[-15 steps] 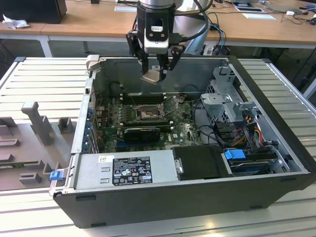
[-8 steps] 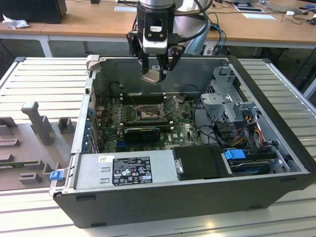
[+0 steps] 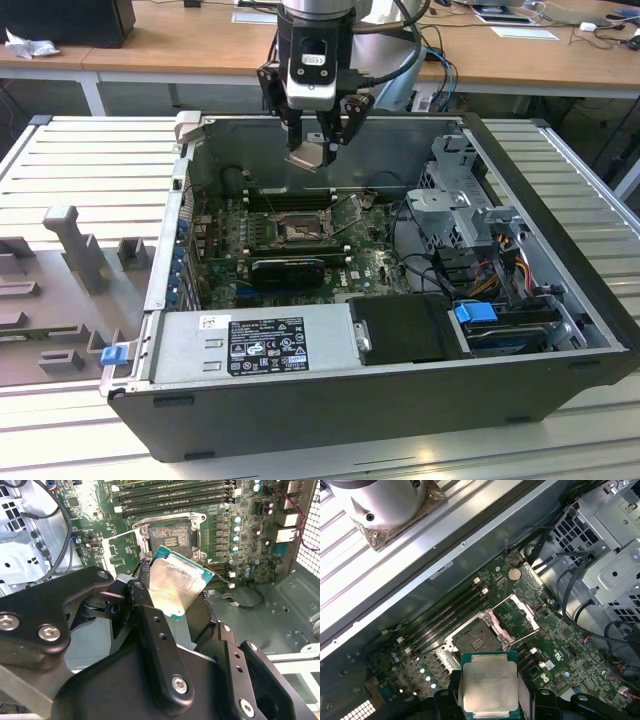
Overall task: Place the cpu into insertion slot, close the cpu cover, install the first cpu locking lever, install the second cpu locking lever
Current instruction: 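Place the cpu into insertion slot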
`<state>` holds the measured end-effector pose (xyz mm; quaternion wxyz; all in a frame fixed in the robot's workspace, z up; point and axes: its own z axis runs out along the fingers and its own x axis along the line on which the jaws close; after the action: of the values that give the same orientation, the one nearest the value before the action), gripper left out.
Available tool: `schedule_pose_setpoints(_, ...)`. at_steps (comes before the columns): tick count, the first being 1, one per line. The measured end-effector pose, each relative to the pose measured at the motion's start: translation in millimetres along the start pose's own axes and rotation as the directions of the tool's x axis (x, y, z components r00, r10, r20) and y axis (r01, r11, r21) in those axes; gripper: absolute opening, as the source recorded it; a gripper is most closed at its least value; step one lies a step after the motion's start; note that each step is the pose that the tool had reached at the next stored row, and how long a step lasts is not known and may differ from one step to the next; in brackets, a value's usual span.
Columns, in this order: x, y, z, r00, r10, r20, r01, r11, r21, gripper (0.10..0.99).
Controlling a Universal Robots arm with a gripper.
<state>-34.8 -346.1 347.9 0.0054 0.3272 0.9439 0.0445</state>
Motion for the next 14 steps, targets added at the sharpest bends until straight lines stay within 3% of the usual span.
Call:
schedule_pose_setpoints(5, -0.2, -0.6, 7.7, 1.0000, 0.005, 0.0009, -0.005, 1.0000, 0.001, 0.529)
schedule_pose_setpoints(14, -0.2, -0.8, 8.9, 0.9989, 0.047, 0.0047, -0.047, 0.9989, 0.000, 0.529)
